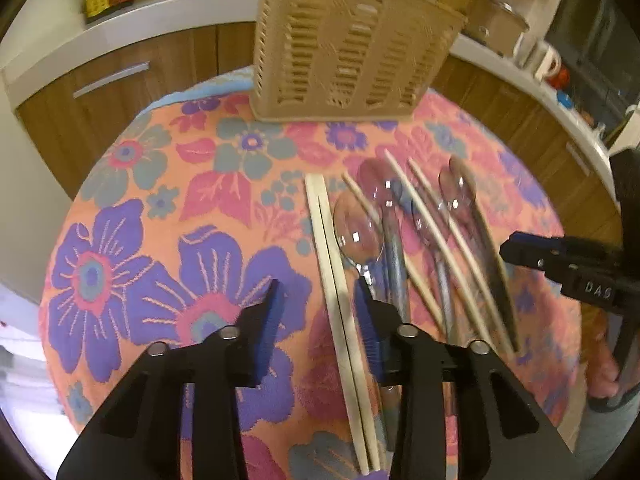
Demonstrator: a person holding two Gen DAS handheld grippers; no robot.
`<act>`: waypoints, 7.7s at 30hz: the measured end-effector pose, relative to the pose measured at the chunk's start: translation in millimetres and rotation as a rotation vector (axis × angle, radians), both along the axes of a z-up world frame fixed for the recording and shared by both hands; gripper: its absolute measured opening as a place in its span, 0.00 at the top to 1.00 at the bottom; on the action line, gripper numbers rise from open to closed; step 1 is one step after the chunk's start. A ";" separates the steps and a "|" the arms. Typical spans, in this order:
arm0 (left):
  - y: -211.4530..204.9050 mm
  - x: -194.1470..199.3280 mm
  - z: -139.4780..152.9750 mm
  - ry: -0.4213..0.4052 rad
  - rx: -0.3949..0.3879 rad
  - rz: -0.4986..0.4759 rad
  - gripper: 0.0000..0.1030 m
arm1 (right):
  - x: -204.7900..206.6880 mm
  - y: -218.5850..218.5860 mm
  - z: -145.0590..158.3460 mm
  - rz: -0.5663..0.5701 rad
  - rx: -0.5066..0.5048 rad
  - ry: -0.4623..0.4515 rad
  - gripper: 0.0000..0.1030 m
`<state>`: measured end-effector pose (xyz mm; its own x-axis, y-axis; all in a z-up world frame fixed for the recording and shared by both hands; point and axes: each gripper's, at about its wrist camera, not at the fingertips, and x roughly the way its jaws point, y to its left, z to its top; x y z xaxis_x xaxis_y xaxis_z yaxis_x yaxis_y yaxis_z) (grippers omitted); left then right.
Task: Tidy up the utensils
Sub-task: 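Grasp a chopstick with left tool while right tool grasps another chopstick, then lift both chopsticks and drop them into the beige caddy, then grasp a clear spoon with left tool while right tool grasps a smoky spoon, then lift both spoons and drop them into the beige caddy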
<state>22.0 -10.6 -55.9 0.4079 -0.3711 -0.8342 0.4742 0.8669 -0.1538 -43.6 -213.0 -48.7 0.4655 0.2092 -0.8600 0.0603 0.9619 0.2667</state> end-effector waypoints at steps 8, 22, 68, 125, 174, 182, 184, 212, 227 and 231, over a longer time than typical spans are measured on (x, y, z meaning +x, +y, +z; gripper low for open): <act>-10.3 -1.8 0.0 -0.026 0.066 -0.025 0.71 | 8.8 0.6 -5.3 -0.025 -0.007 0.021 0.83; -17.2 -3.7 0.4 -0.050 0.112 -0.029 0.71 | 16.1 -8.1 0.9 -0.049 -0.011 0.023 0.87; 5.9 14.6 -0.1 -0.024 0.192 0.054 0.68 | 20.1 -28.3 -5.7 0.007 -0.095 0.197 0.94; -22.0 118.9 153.3 -0.680 -0.486 0.173 0.78 | 153.1 -35.1 144.1 -0.154 -0.049 -0.672 0.89; -32.5 -4.0 1.6 -0.012 0.009 -0.007 0.76 | 29.0 22.4 -5.1 0.003 -0.089 -0.002 0.79; -23.5 -6.7 4.8 -0.046 0.013 0.028 0.99 | 22.7 14.2 -2.9 -0.019 -0.116 -0.007 0.92; -15.7 -6.1 7.2 -0.056 0.019 0.052 0.99 | 17.7 5.5 -0.7 -0.029 -0.113 -0.007 0.92; 14.5 -12.2 3.8 -0.003 0.050 0.039 0.71 | 18.6 -27.2 -5.8 -0.005 -0.115 0.110 0.72; -6.4 -1.6 33.8 -0.125 0.056 0.022 0.91 | 30.9 -7.3 24.3 0.080 -0.174 0.032 0.91; 1.2 0.5 79.1 -0.217 -0.094 0.023 0.91 | 32.2 -2.1 62.3 0.101 -0.158 -0.084 0.91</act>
